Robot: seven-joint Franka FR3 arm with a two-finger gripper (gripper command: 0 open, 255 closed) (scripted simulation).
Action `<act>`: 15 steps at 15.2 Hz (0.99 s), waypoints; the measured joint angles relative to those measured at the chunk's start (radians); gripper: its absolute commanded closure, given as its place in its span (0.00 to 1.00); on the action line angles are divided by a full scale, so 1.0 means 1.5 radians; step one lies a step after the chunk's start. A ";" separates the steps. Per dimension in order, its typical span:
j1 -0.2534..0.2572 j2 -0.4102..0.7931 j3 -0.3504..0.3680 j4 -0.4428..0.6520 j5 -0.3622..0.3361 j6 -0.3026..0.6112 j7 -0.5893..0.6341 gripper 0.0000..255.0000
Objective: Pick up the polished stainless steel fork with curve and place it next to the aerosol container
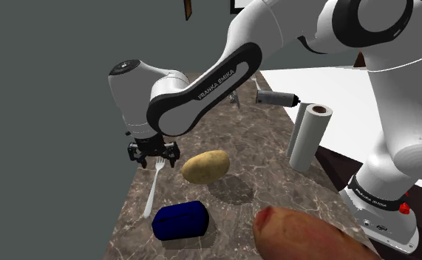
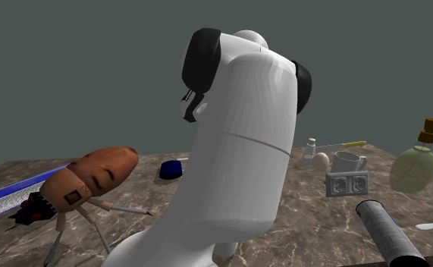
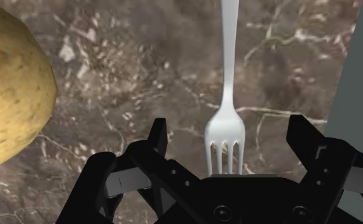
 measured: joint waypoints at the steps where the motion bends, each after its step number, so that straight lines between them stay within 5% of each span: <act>1: 0.000 0.000 0.000 0.000 0.000 0.000 0.000 1.00; 15: -0.005 -0.015 0.007 0.005 0.010 -0.018 -0.007 1.00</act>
